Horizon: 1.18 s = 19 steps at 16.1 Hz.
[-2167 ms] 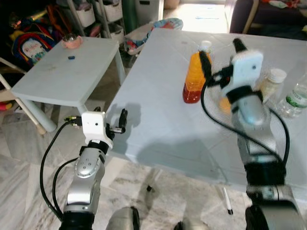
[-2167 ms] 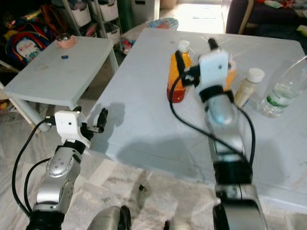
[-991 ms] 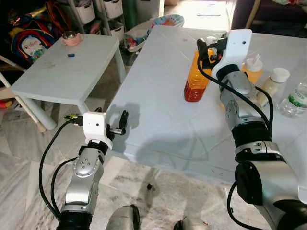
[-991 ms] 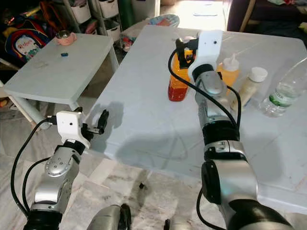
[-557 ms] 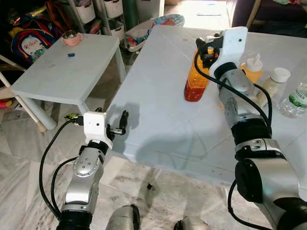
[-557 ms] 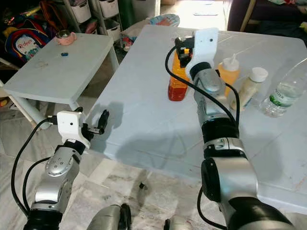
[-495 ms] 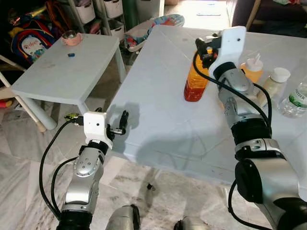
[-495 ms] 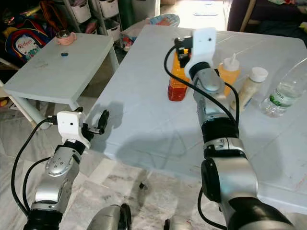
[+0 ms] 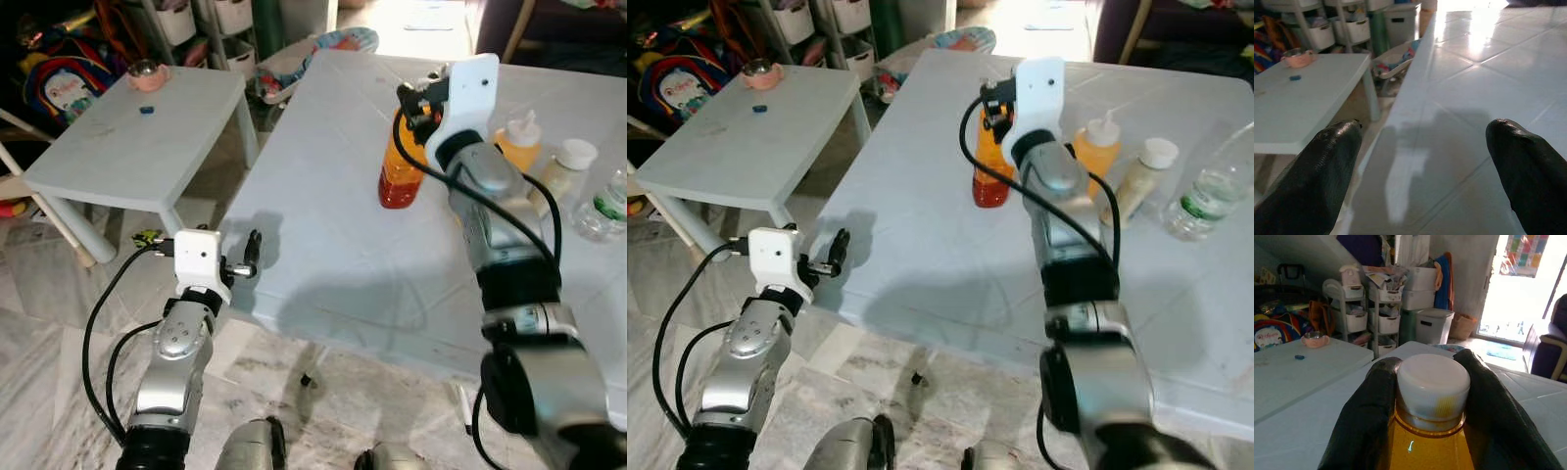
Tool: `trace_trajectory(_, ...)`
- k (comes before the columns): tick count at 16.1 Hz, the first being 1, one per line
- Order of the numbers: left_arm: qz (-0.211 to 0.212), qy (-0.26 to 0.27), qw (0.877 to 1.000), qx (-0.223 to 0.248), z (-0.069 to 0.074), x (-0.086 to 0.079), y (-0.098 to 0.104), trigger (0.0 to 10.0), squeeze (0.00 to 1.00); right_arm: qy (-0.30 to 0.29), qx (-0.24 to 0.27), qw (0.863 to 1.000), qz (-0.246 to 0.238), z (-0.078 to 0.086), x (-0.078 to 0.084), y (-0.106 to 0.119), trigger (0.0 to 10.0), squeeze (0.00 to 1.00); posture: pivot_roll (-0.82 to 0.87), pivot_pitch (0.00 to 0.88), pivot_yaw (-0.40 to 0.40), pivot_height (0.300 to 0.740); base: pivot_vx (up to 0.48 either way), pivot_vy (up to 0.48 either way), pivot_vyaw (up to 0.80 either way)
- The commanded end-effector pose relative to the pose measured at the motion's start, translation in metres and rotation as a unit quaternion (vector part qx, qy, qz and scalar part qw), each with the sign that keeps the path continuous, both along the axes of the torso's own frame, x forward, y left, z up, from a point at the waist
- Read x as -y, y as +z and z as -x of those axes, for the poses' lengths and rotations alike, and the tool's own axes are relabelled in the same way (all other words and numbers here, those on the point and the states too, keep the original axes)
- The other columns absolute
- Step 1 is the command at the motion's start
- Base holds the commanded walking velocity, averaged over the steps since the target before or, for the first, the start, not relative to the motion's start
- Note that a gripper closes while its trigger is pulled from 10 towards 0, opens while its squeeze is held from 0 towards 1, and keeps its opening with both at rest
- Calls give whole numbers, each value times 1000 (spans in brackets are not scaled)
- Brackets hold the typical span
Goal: Restocking fridge
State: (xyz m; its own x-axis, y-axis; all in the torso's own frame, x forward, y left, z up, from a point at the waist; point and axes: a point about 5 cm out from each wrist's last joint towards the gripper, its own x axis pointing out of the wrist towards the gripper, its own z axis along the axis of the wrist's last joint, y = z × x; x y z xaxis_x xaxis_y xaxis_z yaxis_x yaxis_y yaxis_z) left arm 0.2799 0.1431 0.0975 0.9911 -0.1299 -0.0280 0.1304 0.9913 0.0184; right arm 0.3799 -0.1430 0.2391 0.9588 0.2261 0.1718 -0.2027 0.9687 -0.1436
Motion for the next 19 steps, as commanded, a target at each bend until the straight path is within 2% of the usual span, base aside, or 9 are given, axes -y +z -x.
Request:
trace_trajectory(1,-7,9,1000,-9,-2,-2,-1,10000,0,1,-32,999,11,5,-4,-16,0,0,-7,104,59,740,0,0,0)
trace_trajectory(3,-6,8,1000,-11,-3,-1,-1,10000,0,8,-11,999,32,16,-8,-23,3020,0,-10,97,62,740,0,0,0)
trace_trajectory(4,-7,5,1000,-12,-3,0,-1,10000,0,15,-5,999,50,23,-10,-28,10000,0,-11,94,63,740,-266,0,0)
trace_trajectory(13,-3,-12,1000,-19,-2,11,-6,10000,0,45,126,991,16,57,-21,0,10000,0,-28,52,54,740,-265,0,0)
trace_trajectory(14,-3,-11,1000,-19,-2,11,-7,10000,0,46,129,991,11,58,-21,0,0,0,-29,46,49,740,-266,0,0)
trace_trajectory(15,-2,-9,1000,-19,-2,11,-7,10000,0,45,128,991,10,58,-20,-1,0,0,-30,41,45,740,-270,0,0)
trace_trajectory(17,-1,-8,1000,-20,-2,12,-8,10000,0,43,127,991,10,57,-19,-2,4745,0,-32,29,37,740,-276,0,0)
trace_trajectory(18,1,-8,1000,-21,-1,13,-10,10000,0,46,125,991,10,58,-19,-2,10000,0,-33,21,29,740,-304,0,0)
trace_trajectory(19,1,-8,1000,-21,-1,14,-10,10000,0,49,123,991,10,58,-19,-3,10000,0,-32,17,27,740,-322,0,0)
